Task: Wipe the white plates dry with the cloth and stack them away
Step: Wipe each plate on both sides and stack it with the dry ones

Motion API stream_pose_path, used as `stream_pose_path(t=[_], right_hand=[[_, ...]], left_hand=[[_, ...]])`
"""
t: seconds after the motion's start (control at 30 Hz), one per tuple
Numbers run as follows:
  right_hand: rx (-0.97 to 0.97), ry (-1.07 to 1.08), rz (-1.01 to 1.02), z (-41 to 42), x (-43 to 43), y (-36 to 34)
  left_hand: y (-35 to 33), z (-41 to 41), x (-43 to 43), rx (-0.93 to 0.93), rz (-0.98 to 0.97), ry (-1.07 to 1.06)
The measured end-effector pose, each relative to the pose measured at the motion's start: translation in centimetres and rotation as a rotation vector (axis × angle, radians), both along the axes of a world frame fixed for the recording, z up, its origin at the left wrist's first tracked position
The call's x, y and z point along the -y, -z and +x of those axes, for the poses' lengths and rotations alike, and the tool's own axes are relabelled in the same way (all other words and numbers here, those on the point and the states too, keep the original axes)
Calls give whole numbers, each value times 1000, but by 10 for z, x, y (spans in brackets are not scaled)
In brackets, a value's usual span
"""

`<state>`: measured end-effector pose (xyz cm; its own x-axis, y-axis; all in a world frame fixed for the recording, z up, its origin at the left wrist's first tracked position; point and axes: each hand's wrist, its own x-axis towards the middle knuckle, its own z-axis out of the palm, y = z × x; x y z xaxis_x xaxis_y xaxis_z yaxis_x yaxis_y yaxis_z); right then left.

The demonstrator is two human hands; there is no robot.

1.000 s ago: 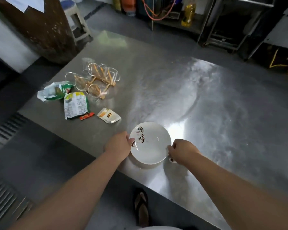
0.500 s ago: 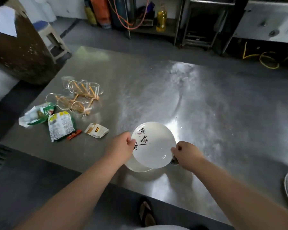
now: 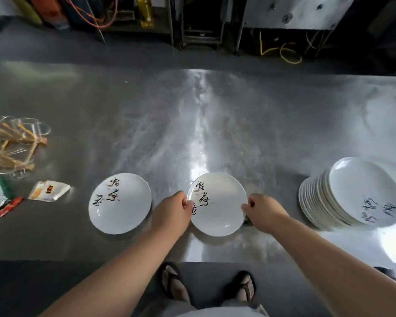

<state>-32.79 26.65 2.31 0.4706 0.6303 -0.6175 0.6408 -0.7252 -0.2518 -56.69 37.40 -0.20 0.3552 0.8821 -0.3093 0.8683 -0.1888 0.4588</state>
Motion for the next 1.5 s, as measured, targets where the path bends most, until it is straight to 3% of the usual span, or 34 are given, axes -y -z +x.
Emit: stream_pose_path(t=[0.33, 0.5, 0.6, 0.67, 0.77, 0.9, 1.0, 1.13, 1.27, 1.4, 1.5], right_hand=[[-79, 23, 21, 37, 16, 27], [-111, 272, 298, 39, 17, 15], [-123, 295, 432, 36, 1, 17], [-111, 178, 505, 27, -13, 19], [-107, -161, 504, 4, -24, 33], [215, -683, 265, -20, -6, 64], [305, -812, 213, -32, 5, 66], [213, -959, 164, -29, 1, 66], [342, -919, 61, -13, -30, 55], [99, -875, 137, -31, -11, 60], [21, -1124, 214, -36, 22, 77]], left_hand=[[36, 28, 18, -99, 66, 55], [53, 16, 20, -68, 289, 141], [66, 4, 29, -114, 214, 214], [77, 1, 36, -149, 163, 291], [87, 2, 37, -217, 176, 355], [88, 3, 35, -258, 184, 371], [88, 3, 35, -257, 180, 369], [87, 4, 35, -277, 157, 377], [86, 5, 34, -287, 150, 384], [89, 4, 35, -278, 157, 373], [92, 4, 36, -275, 171, 380]])
